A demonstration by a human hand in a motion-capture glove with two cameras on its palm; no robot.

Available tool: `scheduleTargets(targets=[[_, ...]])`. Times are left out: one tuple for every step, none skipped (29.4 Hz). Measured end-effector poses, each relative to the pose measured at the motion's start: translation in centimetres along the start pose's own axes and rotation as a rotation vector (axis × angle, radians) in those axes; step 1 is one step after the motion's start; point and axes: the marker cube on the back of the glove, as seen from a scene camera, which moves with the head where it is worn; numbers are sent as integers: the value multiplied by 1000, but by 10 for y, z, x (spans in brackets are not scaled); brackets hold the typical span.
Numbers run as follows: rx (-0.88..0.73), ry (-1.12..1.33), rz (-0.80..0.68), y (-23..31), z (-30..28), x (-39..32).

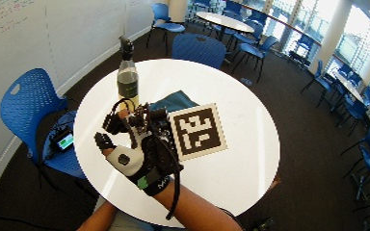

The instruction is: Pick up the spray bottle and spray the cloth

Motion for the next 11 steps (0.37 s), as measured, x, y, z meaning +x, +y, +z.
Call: scheduleTargets(targets=[[-1,3,-1,0,0,0],[-2,5,-2,1,1,0],[-2,6,-3,1,1,-1],[-2,7,-4,1,1,-1],[-2,8,-3,1,1,-1],[-1,10,-4,2,1,-1],[-1,12,-4,2,1,-1],[-2,14,-5,2,1,0],[-2,16,-5,2,1,0],[-2,17,-3,2,2,1],[-3,17,-2,2,2,1]])
